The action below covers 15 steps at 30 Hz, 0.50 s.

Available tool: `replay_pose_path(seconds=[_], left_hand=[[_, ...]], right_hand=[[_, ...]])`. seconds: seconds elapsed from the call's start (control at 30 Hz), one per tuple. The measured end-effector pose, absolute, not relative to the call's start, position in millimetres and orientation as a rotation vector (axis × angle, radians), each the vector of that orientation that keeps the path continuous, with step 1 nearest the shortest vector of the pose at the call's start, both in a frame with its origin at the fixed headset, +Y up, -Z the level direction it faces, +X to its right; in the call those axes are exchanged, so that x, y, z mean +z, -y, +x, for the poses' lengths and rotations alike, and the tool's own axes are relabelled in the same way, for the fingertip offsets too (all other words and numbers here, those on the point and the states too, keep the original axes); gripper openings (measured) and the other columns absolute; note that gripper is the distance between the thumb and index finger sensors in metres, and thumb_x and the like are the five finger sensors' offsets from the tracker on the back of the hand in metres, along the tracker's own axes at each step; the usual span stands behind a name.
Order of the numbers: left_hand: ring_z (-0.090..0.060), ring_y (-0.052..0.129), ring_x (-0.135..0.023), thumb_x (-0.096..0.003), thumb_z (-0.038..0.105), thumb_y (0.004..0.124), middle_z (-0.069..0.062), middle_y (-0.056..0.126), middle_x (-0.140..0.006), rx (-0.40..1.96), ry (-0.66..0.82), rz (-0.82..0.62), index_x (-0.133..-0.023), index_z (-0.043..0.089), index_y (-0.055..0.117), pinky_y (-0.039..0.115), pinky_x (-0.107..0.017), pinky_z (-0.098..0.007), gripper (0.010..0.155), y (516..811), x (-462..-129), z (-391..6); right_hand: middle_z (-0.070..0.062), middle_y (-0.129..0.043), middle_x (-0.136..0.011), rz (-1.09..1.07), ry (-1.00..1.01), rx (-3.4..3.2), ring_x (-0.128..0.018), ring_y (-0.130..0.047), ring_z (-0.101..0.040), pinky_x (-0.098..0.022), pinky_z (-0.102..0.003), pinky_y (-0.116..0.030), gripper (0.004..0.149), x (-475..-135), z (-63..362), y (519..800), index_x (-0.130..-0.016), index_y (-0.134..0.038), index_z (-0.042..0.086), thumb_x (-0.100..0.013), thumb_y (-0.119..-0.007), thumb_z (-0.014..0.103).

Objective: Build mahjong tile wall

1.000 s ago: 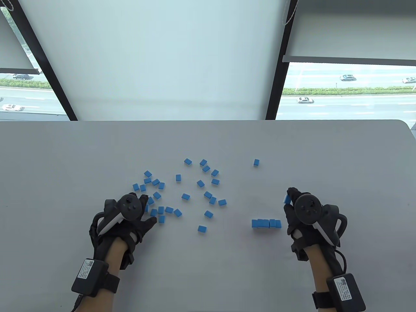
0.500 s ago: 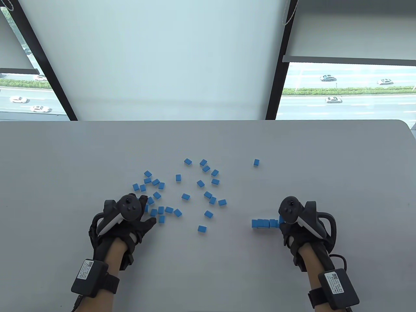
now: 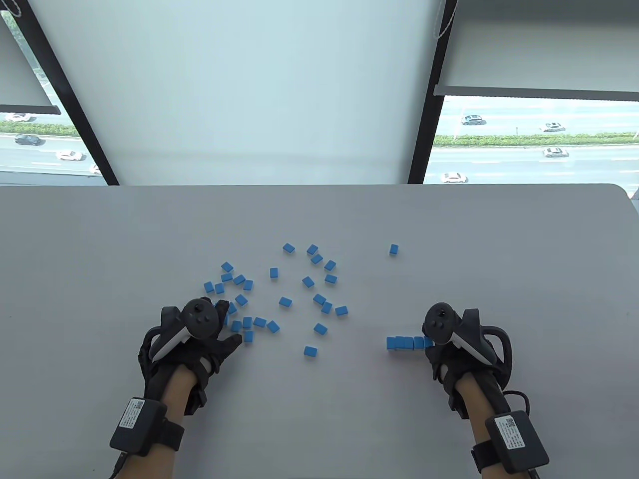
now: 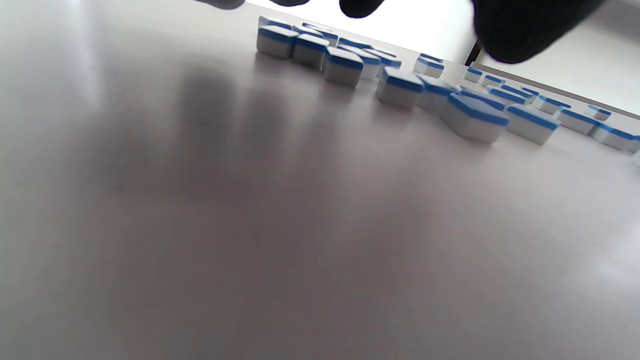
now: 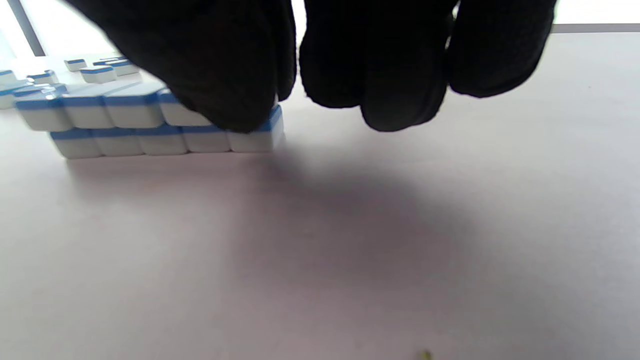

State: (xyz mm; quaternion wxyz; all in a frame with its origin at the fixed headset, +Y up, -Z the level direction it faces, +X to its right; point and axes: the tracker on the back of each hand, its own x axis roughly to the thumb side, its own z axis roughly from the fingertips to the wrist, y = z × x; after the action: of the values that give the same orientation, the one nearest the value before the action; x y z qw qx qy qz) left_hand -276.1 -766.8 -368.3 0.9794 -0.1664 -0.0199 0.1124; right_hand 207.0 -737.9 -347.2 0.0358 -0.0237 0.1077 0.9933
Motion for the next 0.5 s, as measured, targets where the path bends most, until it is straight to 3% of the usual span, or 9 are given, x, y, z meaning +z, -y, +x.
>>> replay_pose_path(seconds=[0.5], left_hand=[[-0.048, 0.032, -0.107, -0.0426, 0.068, 0.064, -0.007, 0.026, -0.119, 0.226, 0.058, -0.317, -0.112, 0.032, 0.032, 0.025, -0.065, -0.076, 0.085, 763.6, -370.0, -274.3]], right_hand=[[-0.004, -0.077, -0.088, -0.072, -0.294, 3.037, -0.068, -0.090, -0.031, -0.057, -0.053, -0.075, 0.061, -342.6, 207.7, 730.2, -0.097, -0.067, 0.030, -0.042, -0.090, 0.037]])
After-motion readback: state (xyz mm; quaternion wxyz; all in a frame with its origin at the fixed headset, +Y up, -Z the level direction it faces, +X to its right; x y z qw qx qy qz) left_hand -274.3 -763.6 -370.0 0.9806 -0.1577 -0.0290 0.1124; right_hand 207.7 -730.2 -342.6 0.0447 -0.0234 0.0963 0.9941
